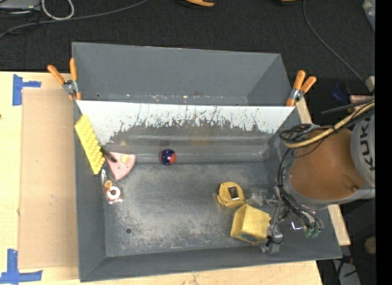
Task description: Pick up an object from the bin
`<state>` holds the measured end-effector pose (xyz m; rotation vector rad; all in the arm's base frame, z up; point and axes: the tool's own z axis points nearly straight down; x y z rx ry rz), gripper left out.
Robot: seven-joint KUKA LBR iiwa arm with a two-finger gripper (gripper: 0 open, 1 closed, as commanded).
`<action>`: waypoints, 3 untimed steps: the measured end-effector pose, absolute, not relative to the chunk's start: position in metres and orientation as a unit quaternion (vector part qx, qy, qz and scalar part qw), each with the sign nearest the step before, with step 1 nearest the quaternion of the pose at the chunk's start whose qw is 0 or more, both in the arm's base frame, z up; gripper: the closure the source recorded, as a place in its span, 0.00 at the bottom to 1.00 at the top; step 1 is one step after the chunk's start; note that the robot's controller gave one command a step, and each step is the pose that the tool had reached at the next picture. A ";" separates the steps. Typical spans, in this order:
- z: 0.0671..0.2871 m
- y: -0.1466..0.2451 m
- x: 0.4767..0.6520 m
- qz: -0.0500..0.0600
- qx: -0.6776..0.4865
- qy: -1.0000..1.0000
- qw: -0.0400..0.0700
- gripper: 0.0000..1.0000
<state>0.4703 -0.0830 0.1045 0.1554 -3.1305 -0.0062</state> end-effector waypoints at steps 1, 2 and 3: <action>0.072 -0.075 0.479 0.001 0.031 -1.000 -0.008 0.00; 0.072 -0.070 0.479 0.000 0.111 -0.994 -0.010 1.00; 0.072 -0.070 0.479 0.000 0.112 -0.994 -0.010 1.00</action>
Offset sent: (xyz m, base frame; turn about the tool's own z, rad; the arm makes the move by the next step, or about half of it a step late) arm 0.0040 0.0111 -0.0345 -0.1233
